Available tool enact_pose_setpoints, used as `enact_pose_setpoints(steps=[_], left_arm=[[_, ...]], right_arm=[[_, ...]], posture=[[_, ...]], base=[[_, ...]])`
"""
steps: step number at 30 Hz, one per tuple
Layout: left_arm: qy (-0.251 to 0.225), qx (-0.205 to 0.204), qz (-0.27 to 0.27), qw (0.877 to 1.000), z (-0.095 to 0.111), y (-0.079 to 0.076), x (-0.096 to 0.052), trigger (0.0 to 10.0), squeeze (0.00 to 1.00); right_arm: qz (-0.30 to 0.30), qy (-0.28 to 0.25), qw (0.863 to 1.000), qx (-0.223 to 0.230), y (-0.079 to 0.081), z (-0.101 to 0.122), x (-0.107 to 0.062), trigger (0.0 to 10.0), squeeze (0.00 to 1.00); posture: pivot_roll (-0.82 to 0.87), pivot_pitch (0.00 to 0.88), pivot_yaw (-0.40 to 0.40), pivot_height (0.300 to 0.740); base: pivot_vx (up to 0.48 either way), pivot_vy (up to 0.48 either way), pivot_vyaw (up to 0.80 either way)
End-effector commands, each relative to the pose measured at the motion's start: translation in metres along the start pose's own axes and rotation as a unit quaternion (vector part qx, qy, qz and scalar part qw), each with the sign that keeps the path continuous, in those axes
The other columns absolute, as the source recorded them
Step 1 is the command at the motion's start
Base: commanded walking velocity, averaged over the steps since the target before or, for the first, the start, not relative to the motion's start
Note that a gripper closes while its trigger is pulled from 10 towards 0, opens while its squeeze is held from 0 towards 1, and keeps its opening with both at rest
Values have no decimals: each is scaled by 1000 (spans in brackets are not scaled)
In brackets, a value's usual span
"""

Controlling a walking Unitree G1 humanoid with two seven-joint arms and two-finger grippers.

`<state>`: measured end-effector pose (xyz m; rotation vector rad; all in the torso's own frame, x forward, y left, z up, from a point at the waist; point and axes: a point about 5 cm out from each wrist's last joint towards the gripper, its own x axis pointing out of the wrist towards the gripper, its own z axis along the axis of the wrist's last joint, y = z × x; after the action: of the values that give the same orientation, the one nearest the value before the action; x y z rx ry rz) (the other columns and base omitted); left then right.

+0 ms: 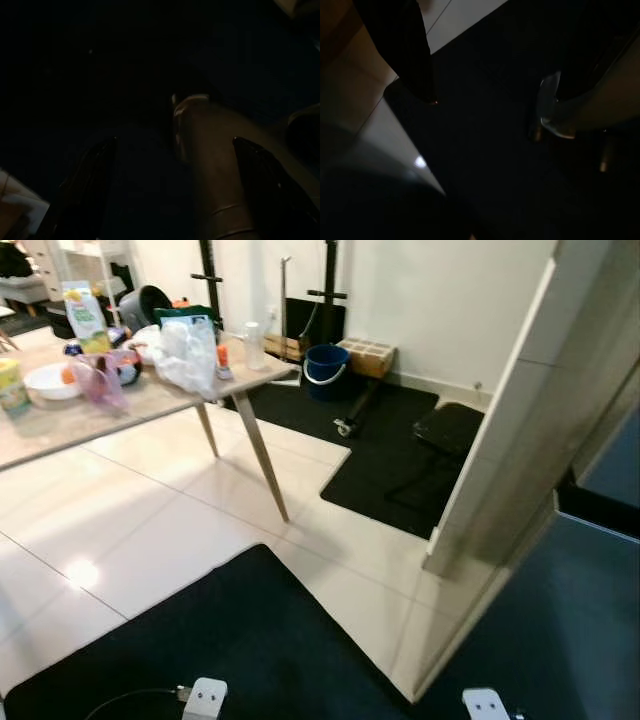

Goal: Restocking fridge

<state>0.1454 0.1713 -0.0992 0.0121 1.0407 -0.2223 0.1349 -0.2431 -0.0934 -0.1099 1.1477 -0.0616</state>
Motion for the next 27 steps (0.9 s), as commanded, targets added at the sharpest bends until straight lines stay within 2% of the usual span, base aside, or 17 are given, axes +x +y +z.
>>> enact_pose_setpoints(steps=[1, 16, 27], left_arm=[[15, 0, -3, 1000, -8, -2, -1, 10000, 0], [16, 5, -1, 1000, -6, 4, -2, 10000, 0], [20, 3, -9, 1000, -9, -2, -1, 10000, 0]], right_arm=[[-2, 3, 1000, 0, -1, -2, 0, 10000, 0], [-3, 0, 1000, 6, -2, 1, 0, 10000, 0], [-4, 0, 1000, 8, -2, 0, 0, 10000, 0]], posture=[[87, 0, -31, 740], [90, 0, -23, 740], [84, 0, -20, 740]], base=[[0, 0, 794], [0, 0, 796], [0, 0, 796]])
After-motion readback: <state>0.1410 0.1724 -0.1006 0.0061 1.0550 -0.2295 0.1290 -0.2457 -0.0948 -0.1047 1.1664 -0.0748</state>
